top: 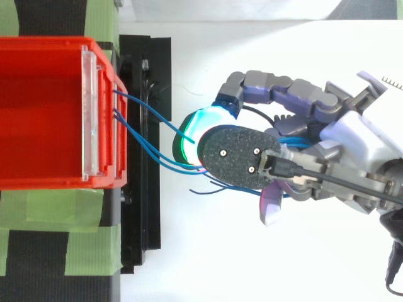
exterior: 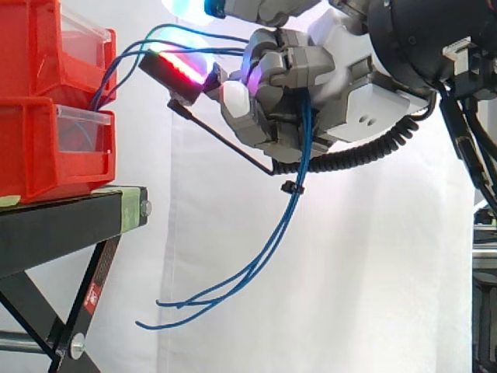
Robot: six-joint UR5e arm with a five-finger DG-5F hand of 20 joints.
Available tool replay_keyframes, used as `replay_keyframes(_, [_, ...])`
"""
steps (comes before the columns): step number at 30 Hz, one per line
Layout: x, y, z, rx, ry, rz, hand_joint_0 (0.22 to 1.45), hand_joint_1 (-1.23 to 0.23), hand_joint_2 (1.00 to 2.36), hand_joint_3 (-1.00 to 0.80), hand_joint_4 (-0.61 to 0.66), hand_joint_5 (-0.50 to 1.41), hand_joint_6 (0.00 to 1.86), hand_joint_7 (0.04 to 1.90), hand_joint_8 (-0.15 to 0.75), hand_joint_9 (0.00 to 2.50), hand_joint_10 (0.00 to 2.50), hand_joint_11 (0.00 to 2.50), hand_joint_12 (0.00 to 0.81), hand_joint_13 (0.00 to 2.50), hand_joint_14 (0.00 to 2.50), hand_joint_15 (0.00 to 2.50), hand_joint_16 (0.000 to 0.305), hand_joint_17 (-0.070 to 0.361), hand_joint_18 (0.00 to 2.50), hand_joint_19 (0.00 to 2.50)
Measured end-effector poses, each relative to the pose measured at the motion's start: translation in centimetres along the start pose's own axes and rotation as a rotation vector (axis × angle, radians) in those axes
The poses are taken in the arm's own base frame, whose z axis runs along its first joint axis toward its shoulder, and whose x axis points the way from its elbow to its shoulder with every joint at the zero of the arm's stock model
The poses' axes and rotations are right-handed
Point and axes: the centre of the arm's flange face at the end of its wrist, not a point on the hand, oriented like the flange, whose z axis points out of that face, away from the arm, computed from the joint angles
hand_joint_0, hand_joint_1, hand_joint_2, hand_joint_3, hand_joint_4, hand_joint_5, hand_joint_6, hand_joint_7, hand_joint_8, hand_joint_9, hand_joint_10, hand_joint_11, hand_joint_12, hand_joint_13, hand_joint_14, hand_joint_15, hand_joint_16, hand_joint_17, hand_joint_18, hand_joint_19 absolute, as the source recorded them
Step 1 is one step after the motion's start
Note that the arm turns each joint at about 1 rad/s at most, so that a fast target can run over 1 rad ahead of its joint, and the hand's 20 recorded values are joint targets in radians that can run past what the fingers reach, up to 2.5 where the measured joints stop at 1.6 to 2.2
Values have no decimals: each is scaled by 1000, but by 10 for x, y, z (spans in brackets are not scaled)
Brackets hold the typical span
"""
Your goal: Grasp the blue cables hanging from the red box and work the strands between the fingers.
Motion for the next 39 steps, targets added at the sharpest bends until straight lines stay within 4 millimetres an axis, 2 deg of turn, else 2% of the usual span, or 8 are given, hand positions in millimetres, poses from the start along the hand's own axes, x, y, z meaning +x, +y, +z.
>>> replay_keyframes(8, [5,10,-2,-2,-3,-10,798,-797,1009,-773,184,91,758,1280,524,1955,2500,2500,623,1986,2500,1614,246,185,2500,585])
replay_keyframes(12, [7,12,-4,-2,-1,-19,850,-795,1013,-583,170,62,822,1262,524,1955,2500,2500,623,1986,2500,1614,246,185,2500,585])
replay_keyframes(15, [7,12,-5,-2,0,-29,869,-780,1015,-441,190,50,999,1196,524,1955,2500,2500,623,1986,2500,1614,246,185,2500,585])
replay_keyframes(27, [9,11,-8,-2,4,-50,840,-733,1000,-1,178,120,1233,1140,524,1955,2500,2500,623,1986,2500,1614,246,185,2500,585])
replay_keyframes(29, [9,11,-8,-2,4,-52,807,-729,1093,-107,193,122,1230,1143,524,1955,2500,2500,623,1986,2500,1614,246,185,2500,585])
replay_keyframes(31, [9,11,-8,-2,4,-55,778,-715,1003,-365,197,122,1123,1148,524,1955,2500,2500,623,1986,2500,1614,246,185,2500,585])
replay_keyframes(34, [9,10,-8,-2,4,-62,736,-690,1007,-588,207,110,1008,1174,524,1955,2500,2500,623,1986,2500,1614,246,185,2500,585])
replay_keyframes(39, [9,10,-8,-2,4,-80,715,-678,1009,-628,192,113,922,1226,524,1955,2500,2500,623,1986,2500,1614,246,185,2500,585])
